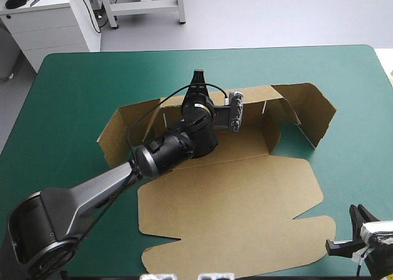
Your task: Fold the box
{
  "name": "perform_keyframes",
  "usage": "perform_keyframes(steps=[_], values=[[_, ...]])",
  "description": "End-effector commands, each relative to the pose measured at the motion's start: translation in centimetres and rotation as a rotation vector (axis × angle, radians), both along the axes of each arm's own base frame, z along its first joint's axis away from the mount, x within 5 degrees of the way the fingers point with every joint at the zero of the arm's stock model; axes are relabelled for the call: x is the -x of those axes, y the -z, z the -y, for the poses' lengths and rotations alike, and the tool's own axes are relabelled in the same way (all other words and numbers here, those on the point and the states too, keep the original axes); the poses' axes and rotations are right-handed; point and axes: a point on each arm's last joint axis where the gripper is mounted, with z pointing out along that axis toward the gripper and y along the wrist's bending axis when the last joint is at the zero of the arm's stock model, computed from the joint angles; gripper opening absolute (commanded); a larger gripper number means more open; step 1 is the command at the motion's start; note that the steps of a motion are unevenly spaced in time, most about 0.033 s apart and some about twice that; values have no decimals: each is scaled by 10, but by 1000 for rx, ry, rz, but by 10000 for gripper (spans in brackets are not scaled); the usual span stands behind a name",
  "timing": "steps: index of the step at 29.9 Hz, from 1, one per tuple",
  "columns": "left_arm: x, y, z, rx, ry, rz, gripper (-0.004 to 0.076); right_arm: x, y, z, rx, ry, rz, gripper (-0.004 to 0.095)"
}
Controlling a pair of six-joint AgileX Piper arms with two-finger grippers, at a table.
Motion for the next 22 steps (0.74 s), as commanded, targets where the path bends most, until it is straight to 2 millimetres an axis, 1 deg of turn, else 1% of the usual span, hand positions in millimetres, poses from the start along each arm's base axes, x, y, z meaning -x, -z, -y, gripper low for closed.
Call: perform_keyframes(steps=[1,6,10,13,17,21,22], values=[[19,-28,-13,85,30,184,-9,6,-15,0,7,4,121,88],[34,-11,-18,97,25,324,-8,6,-15,0,4,2,121,88],[43,-1,-18,94,-8,432,-8,6,-15,0,2,1,121,88],[50,4,-17,112,-18,471,-8,6,-15,0,2,1,121,88],[58,5,-13,128,-7,476,-8,6,-15,0,2,1,121,85],[60,4,-11,127,6,485,-8,4,-15,0,4,2,118,-18],[60,5,-11,129,8,482,-8,3,-16,0,6,2,119,-17]])
